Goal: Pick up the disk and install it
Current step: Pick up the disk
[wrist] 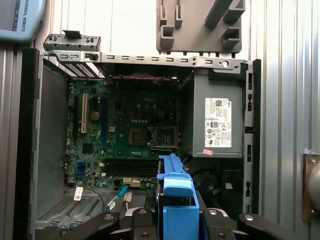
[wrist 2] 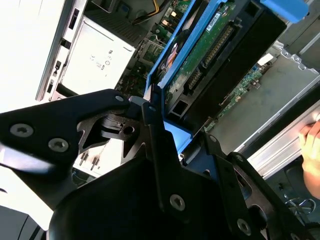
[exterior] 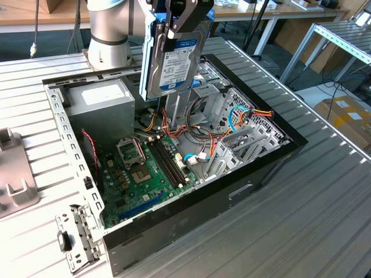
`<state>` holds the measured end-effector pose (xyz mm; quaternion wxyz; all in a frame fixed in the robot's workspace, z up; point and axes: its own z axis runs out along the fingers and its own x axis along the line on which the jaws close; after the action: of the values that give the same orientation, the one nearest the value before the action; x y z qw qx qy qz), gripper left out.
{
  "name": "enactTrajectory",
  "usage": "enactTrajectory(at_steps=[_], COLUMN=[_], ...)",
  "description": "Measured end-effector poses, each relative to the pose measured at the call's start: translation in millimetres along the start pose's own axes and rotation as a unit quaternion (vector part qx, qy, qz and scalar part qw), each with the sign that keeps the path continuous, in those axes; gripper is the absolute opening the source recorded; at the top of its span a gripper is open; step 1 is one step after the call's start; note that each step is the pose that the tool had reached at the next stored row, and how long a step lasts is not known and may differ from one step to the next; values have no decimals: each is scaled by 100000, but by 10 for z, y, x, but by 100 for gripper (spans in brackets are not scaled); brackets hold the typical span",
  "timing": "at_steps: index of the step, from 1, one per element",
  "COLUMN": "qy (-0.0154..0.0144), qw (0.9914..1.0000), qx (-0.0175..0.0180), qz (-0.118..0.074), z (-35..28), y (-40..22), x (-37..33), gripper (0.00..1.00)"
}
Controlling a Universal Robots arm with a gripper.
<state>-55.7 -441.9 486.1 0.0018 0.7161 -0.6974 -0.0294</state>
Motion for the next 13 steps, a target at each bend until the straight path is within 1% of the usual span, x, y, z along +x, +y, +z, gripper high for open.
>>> enactTrajectory(at_steps=[13], qy=[2], qw=[100000], qx=[-1], qz=[3], z=[0], y=[-24], x=[30], gripper=[37])
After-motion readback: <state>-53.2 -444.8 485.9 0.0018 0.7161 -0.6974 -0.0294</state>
